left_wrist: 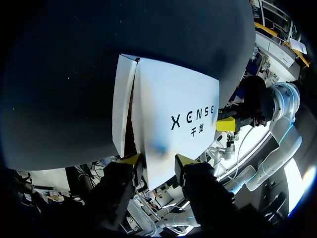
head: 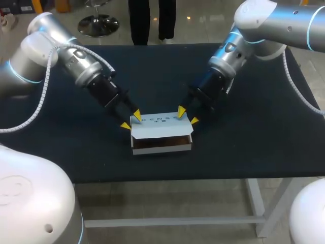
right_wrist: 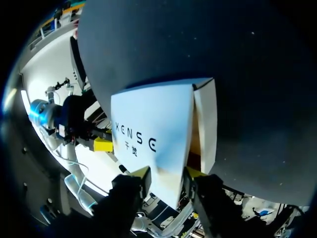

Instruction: Assemble the packaging by folding the flat box into shape, placing the metal phone stand inside, and closing the box properly

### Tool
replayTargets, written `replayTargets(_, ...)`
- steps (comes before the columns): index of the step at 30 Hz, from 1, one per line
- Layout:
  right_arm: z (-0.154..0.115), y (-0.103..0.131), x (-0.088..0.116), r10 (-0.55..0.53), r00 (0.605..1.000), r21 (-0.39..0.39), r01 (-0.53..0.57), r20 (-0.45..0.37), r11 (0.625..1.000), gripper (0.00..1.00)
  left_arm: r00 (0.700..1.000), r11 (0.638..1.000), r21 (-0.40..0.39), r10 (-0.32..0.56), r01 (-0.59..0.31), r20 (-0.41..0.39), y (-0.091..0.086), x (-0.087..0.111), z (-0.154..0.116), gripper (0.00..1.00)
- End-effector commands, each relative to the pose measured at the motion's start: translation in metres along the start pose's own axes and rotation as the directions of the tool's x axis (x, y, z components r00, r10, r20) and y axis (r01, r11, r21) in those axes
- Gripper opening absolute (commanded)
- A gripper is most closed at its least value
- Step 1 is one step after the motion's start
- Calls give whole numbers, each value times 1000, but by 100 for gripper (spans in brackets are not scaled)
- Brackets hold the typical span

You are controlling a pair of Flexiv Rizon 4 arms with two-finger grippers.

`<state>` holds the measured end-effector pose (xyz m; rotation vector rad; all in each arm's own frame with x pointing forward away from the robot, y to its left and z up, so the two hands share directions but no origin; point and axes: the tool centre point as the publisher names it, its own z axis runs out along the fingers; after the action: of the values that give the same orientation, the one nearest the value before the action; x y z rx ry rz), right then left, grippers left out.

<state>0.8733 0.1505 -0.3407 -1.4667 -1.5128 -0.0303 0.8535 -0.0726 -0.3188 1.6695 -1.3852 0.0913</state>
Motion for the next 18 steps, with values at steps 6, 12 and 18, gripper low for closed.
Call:
replayTargets(6,0,2,0,0,1000,-6,0,-3,1000,47,999,999,46,-12,10,43,9,-3,-9,52)
replayTargets(12,0,5,0,0,1000,-9,0,-1,1000,47,1000,996,86,-9,6,29,12,-10,-23,59)
replayTargets(18,0,8,1,1,1000,-8,-1,2,1000,47,1000,994,113,8,-11,24,18,-12,-32,63)
